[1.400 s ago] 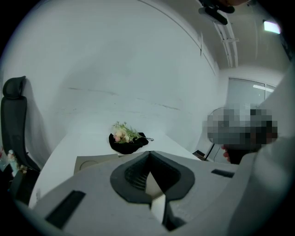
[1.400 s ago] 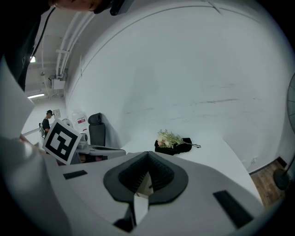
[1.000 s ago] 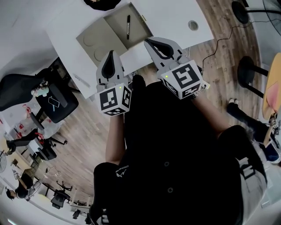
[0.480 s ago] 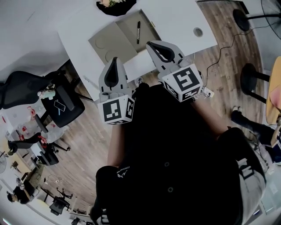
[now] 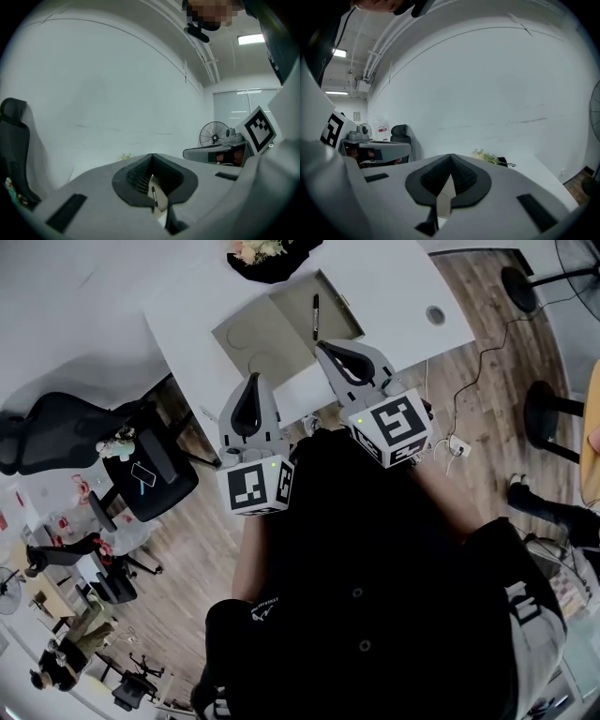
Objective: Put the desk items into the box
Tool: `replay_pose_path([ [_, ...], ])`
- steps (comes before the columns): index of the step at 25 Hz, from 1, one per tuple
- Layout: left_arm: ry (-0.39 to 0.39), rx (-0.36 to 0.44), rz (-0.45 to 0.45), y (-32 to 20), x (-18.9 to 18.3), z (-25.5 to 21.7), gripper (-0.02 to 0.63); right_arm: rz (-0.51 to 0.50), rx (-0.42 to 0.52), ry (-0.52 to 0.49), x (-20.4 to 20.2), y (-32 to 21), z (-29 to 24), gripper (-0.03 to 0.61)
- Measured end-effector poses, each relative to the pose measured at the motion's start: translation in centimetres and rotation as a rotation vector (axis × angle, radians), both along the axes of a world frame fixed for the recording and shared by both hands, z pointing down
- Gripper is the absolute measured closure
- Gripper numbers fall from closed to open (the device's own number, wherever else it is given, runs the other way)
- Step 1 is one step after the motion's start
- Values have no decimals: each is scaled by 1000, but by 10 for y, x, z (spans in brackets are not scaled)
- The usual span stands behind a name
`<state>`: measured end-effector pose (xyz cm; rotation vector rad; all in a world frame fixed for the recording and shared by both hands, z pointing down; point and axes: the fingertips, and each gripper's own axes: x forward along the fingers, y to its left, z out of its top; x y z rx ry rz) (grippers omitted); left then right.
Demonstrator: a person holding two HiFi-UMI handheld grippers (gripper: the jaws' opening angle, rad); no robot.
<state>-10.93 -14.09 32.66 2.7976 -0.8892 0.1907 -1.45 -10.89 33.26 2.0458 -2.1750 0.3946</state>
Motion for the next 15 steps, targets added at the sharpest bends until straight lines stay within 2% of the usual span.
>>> replay_pose_path([
  [15, 18, 25, -21, -7, -33, -3, 606, -43, 21, 24, -39, -12, -6, 580],
])
